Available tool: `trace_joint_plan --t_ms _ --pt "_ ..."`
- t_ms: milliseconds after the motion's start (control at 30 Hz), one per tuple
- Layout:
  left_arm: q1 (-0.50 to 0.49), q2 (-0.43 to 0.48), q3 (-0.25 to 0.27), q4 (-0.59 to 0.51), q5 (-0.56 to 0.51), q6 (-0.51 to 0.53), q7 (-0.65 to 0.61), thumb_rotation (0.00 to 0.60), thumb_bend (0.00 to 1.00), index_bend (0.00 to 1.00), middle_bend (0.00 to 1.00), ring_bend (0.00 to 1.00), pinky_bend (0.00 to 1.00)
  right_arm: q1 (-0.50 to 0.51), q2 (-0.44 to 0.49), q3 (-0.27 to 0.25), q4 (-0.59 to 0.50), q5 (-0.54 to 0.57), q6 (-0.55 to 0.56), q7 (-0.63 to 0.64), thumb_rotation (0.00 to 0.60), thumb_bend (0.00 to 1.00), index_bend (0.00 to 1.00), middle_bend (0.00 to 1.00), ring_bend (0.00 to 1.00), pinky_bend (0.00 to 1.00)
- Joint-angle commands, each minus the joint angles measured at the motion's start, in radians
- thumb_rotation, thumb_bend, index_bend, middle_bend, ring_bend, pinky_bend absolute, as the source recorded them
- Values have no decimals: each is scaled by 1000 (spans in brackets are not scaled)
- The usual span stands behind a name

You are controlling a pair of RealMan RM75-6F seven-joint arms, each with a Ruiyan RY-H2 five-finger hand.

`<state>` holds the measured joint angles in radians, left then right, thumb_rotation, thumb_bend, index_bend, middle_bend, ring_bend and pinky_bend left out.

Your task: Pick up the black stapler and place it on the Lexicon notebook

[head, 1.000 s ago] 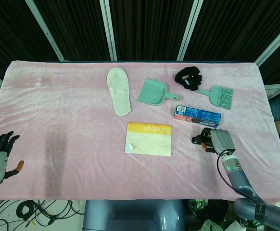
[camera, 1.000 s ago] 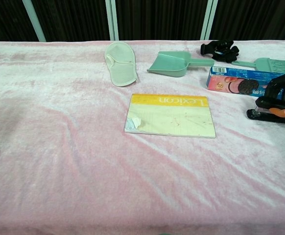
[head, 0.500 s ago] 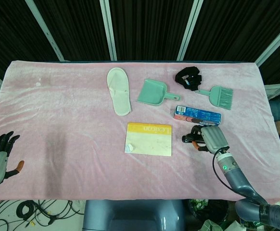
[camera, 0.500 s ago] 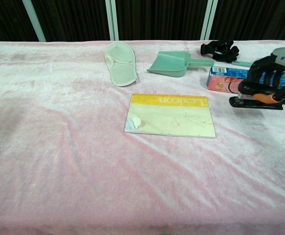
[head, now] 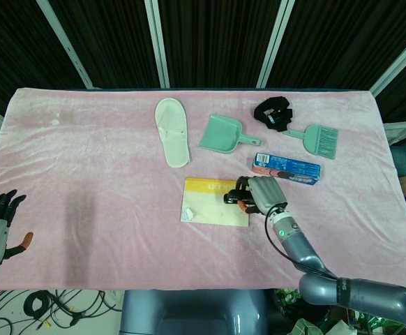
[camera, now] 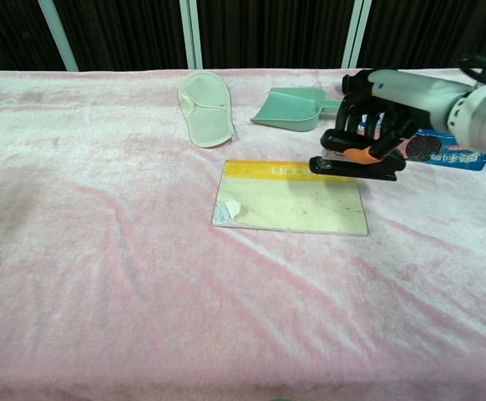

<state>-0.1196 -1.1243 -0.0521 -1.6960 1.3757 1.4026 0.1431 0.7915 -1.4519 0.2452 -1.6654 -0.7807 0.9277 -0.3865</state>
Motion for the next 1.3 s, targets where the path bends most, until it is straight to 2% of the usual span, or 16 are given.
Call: trace_joint_plan --t_ms 33,367,833,967,1300 --pt "-2 3 0 0 -1 -5 -3 600 322 113 30 0 0 65 -92 24 32 103 42 -79 600 412 556 512 490 459" --pt "-5 4 -7 -8 -20 -13 -6 600 322 113 30 0 0 107 -226 26 132 117 78 -93 600 411 556 512 490 459" --pt "-8 6 -17 -21 -41 -15 -3 600 322 112 30 0 0 146 -279 34 179 150 73 -136 600 403 556 492 475 459" --pt "-9 8 -17 -24 -42 -17 0 600 322 112 29 0 0 145 -284 33 185 154 83 -142 600 393 551 454 440 457" --pt "-8 8 -15 -23 -43 -16 1 600 322 112 30 0 0 144 -279 18 172 191 83 -176 600 358 363 357 391 450"
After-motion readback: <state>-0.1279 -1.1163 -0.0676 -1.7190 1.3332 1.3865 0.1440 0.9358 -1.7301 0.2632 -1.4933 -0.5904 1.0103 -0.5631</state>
